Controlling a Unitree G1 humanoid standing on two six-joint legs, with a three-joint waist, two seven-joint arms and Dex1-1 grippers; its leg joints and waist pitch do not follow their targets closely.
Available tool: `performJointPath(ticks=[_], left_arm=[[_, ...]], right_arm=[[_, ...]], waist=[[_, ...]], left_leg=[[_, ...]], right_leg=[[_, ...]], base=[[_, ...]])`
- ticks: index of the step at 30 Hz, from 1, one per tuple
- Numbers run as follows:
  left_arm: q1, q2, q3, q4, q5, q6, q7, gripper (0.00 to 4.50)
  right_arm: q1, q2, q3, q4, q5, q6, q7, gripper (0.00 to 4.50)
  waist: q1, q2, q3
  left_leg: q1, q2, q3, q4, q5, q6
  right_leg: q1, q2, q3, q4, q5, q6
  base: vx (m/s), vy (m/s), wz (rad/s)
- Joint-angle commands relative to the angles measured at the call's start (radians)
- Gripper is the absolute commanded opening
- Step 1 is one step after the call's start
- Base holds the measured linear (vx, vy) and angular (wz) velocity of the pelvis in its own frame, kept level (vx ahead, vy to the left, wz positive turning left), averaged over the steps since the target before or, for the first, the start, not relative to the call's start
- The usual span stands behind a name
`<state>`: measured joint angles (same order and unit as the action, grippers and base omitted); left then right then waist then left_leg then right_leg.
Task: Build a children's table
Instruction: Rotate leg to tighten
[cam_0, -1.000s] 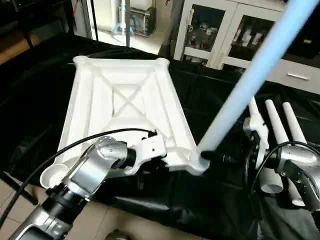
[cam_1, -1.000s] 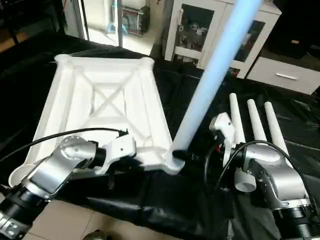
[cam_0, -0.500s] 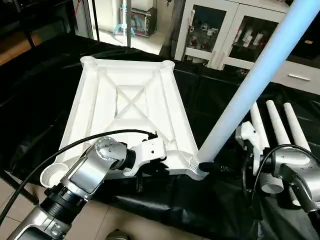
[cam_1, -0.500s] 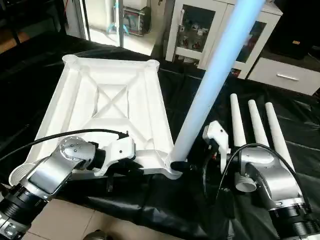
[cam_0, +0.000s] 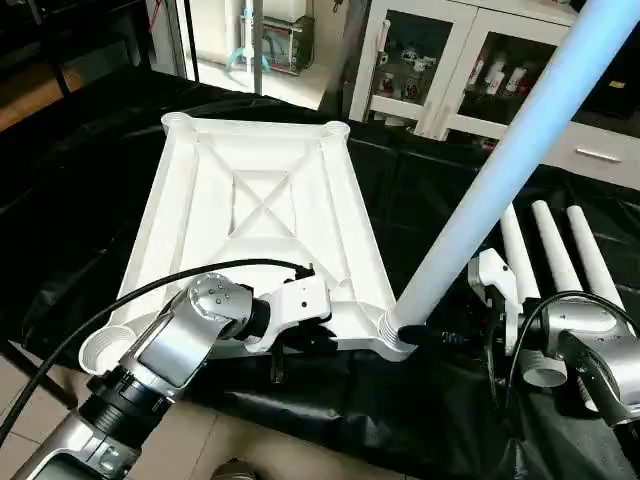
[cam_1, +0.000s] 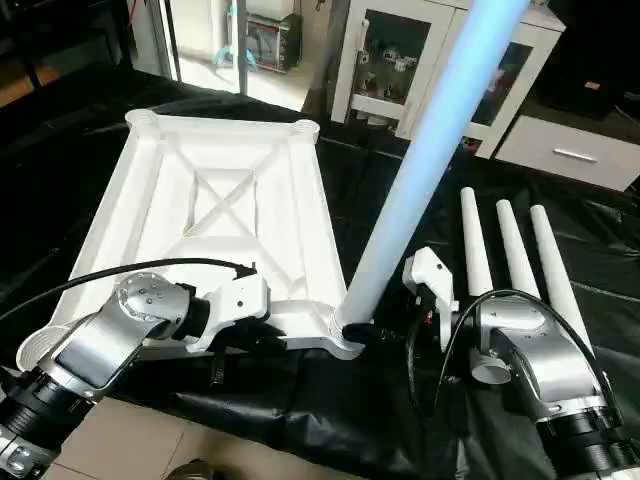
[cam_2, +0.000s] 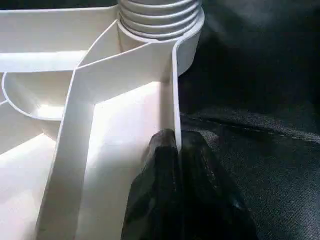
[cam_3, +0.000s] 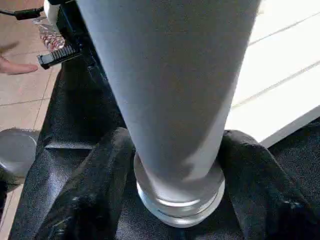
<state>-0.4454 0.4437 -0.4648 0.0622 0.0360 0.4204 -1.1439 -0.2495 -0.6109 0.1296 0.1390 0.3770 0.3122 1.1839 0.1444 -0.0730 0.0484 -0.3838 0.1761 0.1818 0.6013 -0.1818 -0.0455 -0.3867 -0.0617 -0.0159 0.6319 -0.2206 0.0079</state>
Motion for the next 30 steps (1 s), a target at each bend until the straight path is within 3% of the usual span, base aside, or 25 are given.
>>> performJointPath(ticks=[1, 7, 21, 27, 30], left_arm=[[-0.024, -0.02, 0.0, -0.031, -0.044, -0.039, -0.022, 0.0], [-0.024, -0.018, 0.001, -0.031, -0.044, -0.038, -0.025, 0.0], [-0.017, -0.021, 0.005, -0.026, -0.04, -0.036, -0.013, 0.0], [-0.045, -0.086, 0.042, 0.033, -0.017, 0.024, 0.109, 0.0], [-0.07, -0.143, 0.065, 0.065, -0.006, 0.073, 0.192, 0.0]], right_arm=[[0.003, -0.004, 0.013, 0.009, -0.017, -0.011, 0.012, 2.5], [0.0, 0.002, 0.012, 0.016, -0.022, -0.014, 0.014, 2.09], [0.016, 0.026, 0.004, 0.017, -0.028, -0.024, -0.021, 1.98], [0.001, 0.124, -0.047, 0.109, -0.073, -0.035, -0.239, 1.96], [-0.003, 0.179, -0.051, 0.13, -0.113, -0.027, -0.362, 1.95]], waist=[[-0.006, 0.001, -0.061], [-0.006, 0.002, -0.061], [-0.006, 0.003, -0.061], [-0.018, 0.004, -0.057], [-0.035, 0.003, -0.054]], left_leg=[[0.031, 0.057, -0.016, -0.065, -0.111, 0.053], [0.032, 0.058, -0.016, -0.066, -0.119, 0.049], [0.032, 0.058, -0.016, -0.066, -0.121, 0.049], [0.032, 0.055, -0.018, -0.073, -0.176, 0.011], [0.031, 0.053, -0.021, -0.079, -0.215, -0.019]], right_leg=[[0.035, -0.075, 0.028, -0.06, 0.023, -0.252], [0.035, -0.077, 0.028, -0.061, 0.013, -0.251], [0.034, -0.077, 0.028, -0.061, 0.015, -0.252], [0.033, -0.077, 0.027, -0.07, -0.073, -0.237], [0.033, -0.078, 0.028, -0.079, -0.148, -0.215]], base=[[0.0, 0.0, 0.0], [0.0, 0.0, 0.0], [0.0, 0.0, 0.0], [0.0, 0.0, 0.0], [0.0, 0.0, 0.0]])
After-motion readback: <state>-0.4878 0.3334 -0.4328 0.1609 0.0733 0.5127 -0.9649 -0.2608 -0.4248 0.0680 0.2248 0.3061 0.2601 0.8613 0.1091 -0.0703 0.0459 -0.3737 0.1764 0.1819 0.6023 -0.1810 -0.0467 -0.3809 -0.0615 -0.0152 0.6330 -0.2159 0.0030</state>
